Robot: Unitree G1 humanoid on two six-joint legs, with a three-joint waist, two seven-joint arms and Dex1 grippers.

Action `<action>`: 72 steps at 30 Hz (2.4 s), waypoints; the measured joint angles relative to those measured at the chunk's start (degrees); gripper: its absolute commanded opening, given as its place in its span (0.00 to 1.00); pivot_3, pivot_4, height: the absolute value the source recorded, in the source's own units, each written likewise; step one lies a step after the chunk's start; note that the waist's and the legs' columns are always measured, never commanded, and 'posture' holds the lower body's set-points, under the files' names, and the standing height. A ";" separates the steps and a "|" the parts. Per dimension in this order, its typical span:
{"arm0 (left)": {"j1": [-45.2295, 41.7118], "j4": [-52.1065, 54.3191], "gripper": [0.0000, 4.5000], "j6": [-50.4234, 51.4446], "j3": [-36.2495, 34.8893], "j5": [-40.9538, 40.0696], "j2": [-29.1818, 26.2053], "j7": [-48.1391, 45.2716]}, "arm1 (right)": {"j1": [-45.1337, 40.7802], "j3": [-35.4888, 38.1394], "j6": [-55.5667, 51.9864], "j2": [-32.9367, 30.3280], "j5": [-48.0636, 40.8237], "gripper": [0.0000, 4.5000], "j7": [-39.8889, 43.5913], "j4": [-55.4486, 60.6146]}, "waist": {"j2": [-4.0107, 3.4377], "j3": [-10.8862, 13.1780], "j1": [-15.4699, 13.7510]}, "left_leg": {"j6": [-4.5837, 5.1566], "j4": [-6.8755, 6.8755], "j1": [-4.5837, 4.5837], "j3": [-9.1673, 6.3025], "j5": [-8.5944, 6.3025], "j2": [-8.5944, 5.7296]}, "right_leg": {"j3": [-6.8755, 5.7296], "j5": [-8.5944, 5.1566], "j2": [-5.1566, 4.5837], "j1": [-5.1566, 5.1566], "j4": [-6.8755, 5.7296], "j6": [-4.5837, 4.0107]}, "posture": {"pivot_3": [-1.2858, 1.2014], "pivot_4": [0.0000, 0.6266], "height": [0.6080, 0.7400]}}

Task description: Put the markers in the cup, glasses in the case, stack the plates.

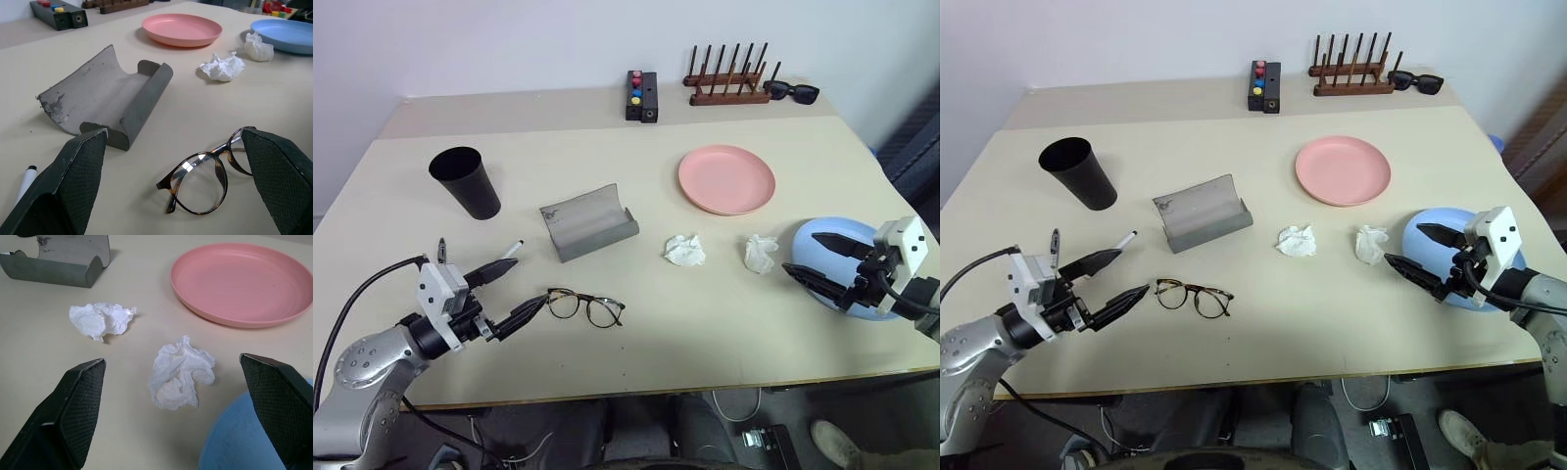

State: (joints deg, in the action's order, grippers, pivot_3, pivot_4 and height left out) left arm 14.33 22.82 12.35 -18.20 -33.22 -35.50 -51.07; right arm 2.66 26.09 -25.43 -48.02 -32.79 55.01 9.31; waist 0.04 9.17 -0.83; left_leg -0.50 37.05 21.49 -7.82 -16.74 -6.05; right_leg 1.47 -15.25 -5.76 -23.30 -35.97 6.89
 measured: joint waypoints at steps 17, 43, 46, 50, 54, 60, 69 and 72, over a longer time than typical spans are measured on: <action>2.45 -1.28 0.99 -3.11 -0.42 0.66 2.57 0.82 | -1.39 -1.41 0.82 2.45 0.06 0.99 -0.92 -0.61 | -0.01 0.02 -0.03 | 0.00 0.00 0.00 0.00 0.00 0.00 | 0.00 0.00 0.00 0.00 0.00 -0.01 | 0.52 0.24 1.00; 3.04 3.39 0.99 -3.07 -0.77 2.68 5.52 10.67 | 5.16 -2.19 0.98 12.00 -1.35 0.99 -10.28 9.96 | 0.01 0.03 -0.01 | -0.01 0.00 -0.01 -0.01 0.00 -0.01 | 0.01 0.01 0.03 0.00 -0.02 0.01 | 0.52 0.24 1.00; 2.80 5.09 0.99 -1.20 -0.64 2.03 5.75 12.33 | 5.01 -2.81 1.05 11.96 -1.35 0.99 -9.74 9.30 | 0.01 0.04 -0.07 | -0.01 0.01 0.00 -0.01 0.00 0.00 | 0.01 0.01 0.04 -0.01 -0.03 0.01 | 0.52 0.24 1.00; -0.02 7.27 0.99 2.43 -1.54 -0.28 4.42 14.68 | 4.87 -2.49 1.01 10.75 -2.35 0.99 -8.20 9.35 | 0.01 0.04 -0.04 | -0.01 0.02 -0.01 -0.02 0.00 0.00 | 0.00 0.01 0.05 0.00 -0.04 0.02 | 0.52 0.24 1.00; -1.04 7.61 0.99 6.39 -5.96 -3.36 2.12 16.96 | 4.91 -2.29 1.39 10.17 -2.32 0.99 -6.41 7.85 | 0.01 0.04 0.13 | -0.01 -0.01 -0.01 -0.02 0.00 0.02 | 0.01 0.01 0.09 -0.04 -0.06 0.02 | 0.52 0.24 1.00; -0.69 9.68 0.99 15.96 -7.85 -2.02 -1.42 24.68 | 2.14 -2.32 2.46 8.00 -2.14 0.99 -4.02 4.51 | 0.04 0.08 0.05 | -0.01 0.03 -0.02 -0.01 0.00 0.00 | 0.01 0.01 0.10 0.00 -0.06 0.02 | 0.52 0.24 1.00; -10.94 8.57 0.99 38.52 -7.78 -3.09 -10.80 33.45 | -2.45 -5.29 2.83 6.99 -1.04 0.99 -2.07 1.65 | 0.10 0.14 0.06 | -0.03 0.00 -0.01 -0.05 0.01 -0.02 | 0.00 0.02 0.15 -0.06 -0.13 0.03 | 0.52 0.24 1.00; -12.47 5.96 0.99 40.74 -5.41 -1.78 -14.31 31.46 | -3.58 -5.51 1.33 6.56 -1.65 0.99 -2.20 2.42 | 0.00 0.19 0.21 | -0.05 -0.04 -0.02 -0.01 0.02 -0.01 | 0.03 0.02 0.15 -0.12 -0.13 0.03 | 0.52 0.24 1.00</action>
State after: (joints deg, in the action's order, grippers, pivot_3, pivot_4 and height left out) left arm 1.86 28.78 53.09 -23.61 -35.00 -49.82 -19.61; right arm -0.92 20.58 -24.11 -41.46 -34.44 52.81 11.73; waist 0.05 9.36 -0.62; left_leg -0.55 37.01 21.48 -7.83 -16.71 -6.07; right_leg 1.51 -15.23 -5.61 -23.42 -36.11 6.92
